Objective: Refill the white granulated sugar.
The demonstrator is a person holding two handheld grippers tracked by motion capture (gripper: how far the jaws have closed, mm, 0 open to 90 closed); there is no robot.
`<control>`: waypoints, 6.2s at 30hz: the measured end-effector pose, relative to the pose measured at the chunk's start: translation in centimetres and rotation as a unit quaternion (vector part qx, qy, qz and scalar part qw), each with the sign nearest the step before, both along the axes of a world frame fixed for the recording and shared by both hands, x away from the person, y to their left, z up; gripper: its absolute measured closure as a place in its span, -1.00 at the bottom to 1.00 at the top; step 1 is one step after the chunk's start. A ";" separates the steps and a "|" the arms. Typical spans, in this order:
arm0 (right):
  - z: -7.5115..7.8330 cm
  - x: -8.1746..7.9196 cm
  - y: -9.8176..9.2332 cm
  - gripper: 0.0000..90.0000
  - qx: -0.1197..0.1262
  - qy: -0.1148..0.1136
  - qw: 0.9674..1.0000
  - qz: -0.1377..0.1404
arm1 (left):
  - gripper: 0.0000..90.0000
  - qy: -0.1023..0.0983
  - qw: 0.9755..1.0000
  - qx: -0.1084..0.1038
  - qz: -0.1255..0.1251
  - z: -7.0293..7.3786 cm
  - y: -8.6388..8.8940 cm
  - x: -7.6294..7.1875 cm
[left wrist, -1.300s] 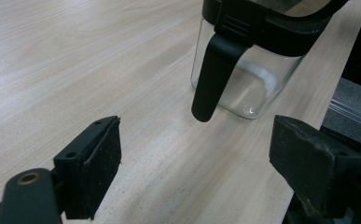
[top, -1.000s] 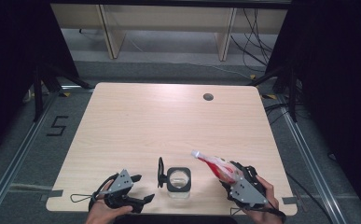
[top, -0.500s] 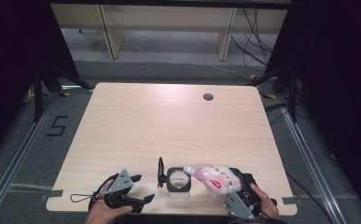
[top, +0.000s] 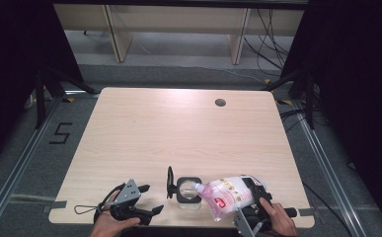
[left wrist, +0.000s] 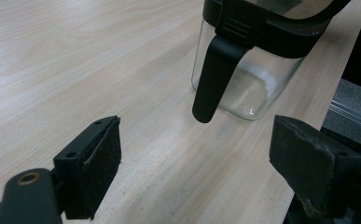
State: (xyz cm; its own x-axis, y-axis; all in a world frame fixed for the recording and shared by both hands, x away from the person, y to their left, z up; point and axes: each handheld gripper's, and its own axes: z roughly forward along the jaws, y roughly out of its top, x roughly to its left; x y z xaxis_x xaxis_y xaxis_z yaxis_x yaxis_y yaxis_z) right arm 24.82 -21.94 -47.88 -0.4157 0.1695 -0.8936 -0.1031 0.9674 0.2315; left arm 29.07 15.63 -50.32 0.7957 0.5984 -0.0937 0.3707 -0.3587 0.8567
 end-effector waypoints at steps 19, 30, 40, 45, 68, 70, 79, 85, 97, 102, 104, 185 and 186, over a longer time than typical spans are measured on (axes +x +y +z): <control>0.6 0.2 0.8 -0.19 -0.152 -0.088 0.984 0.032 | -0.64 0.013 1.000 -0.006 0.009 0.0 -0.2 -0.1; 1.6 0.4 1.0 -0.18 -0.203 -0.125 0.970 0.054 | -0.64 0.004 1.000 -0.001 0.001 0.0 -0.1 0.0; 1.7 0.2 1.0 -0.17 -0.195 -0.135 0.970 0.045 | -0.64 0.004 1.000 -0.004 0.001 0.0 -0.2 0.0; 2.2 0.3 1.1 -0.17 -0.213 -0.150 0.963 0.061 | -0.64 0.008 1.000 -0.005 0.008 0.0 -0.2 -0.1; 2.5 0.2 0.9 -0.15 -0.211 -0.158 0.963 0.059 | -0.64 0.008 1.000 -0.005 0.008 0.0 -0.2 -0.1; 2.5 0.1 0.9 -0.15 -0.212 -0.159 0.963 0.057 | -0.64 0.007 1.000 -0.005 0.006 0.0 -0.2 -0.1; 3.3 -0.2 1.1 -0.15 -0.244 -0.155 0.956 0.057 | -0.64 0.002 1.000 -0.003 0.002 0.1 -0.1 0.0; 3.0 0.1 1.0 -0.14 -0.232 -0.178 0.954 0.067 | -0.64 0.008 1.000 -0.006 0.008 0.1 -0.1 -0.1; 3.6 -0.1 1.0 -0.14 -0.254 -0.161 0.952 0.053 | -0.64 0.005 1.000 -0.006 0.005 0.1 -0.1 0.0; 3.3 -0.2 0.9 -0.14 -0.229 -0.156 0.960 0.042 | -0.64 0.001 1.000 -0.001 0.002 0.1 -0.1 0.1; 3.4 -0.1 1.2 -0.14 -0.243 -0.154 0.956 0.058 | -0.64 0.002 1.000 -0.006 0.002 0.1 -0.1 0.0; 4.1 0.9 0.9 -0.13 -0.180 -0.165 0.967 0.073 | -0.64 0.003 1.000 -0.006 0.005 0.1 -0.1 0.1; 4.1 0.9 0.9 -0.13 -0.180 -0.165 0.967 0.073 | -0.64 0.003 1.000 -0.006 0.005 0.1 -0.1 0.1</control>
State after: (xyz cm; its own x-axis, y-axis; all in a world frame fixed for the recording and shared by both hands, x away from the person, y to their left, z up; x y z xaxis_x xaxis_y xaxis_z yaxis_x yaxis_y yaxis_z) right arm 25.69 -21.06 -43.75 -0.0929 -0.2153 -0.9721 -0.2555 0.9488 -0.1857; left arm 29.13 15.54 -50.23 0.7891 0.6052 -0.1049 0.3791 -0.3455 0.8584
